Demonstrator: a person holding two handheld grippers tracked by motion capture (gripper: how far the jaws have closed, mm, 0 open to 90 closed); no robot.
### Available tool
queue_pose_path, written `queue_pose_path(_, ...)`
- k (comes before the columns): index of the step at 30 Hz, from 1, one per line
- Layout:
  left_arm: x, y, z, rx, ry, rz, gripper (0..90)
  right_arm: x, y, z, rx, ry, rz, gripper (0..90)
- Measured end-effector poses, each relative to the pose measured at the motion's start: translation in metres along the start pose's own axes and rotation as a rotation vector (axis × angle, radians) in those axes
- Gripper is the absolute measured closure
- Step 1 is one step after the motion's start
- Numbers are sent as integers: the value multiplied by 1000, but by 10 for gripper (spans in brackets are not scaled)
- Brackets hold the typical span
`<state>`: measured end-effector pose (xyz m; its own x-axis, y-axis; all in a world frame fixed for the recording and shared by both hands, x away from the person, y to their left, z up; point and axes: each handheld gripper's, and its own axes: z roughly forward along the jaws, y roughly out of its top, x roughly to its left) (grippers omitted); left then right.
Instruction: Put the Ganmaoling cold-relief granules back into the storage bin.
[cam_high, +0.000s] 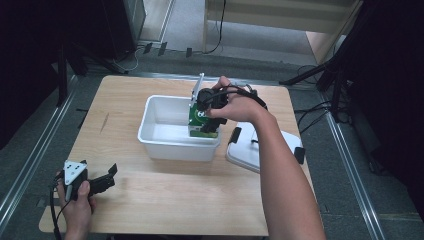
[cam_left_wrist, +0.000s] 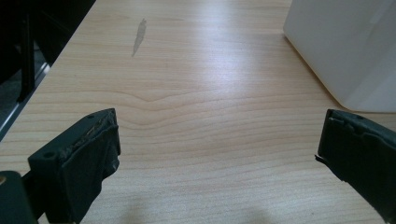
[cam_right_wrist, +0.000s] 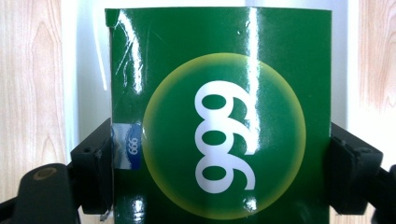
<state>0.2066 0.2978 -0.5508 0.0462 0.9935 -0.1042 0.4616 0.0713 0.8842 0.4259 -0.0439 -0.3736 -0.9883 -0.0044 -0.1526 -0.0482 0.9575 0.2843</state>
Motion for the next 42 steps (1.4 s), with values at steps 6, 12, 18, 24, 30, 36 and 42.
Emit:
queue_pose_path(6,0,0,0,-3,2,-2,0,-2,-5,10,-12,12,12,156)
queue_pose_path(12,0,0,0,-2,1,-1,0,-3,-8,19,-13,16,-5,155)
queue_pose_path(18,0,0,0,-2,0,-2,0,-5,-12,26,-31,7,8,154)
queue_pose_path(24,0,0,0,-2,1,-1,0,-5,-14,35,-25,9,13,153)
queue_pose_path(30,0,0,0,0,0,-2,0,-4,-13,43,0,17,11,152)
queue_pose_path(36,0,0,0,-1,1,-3,0,-4,-13,47,16,25,12,151)
queue_pose_path(42,0,0,0,0,2,-4,0,-4,-11,52,48,34,15,150)
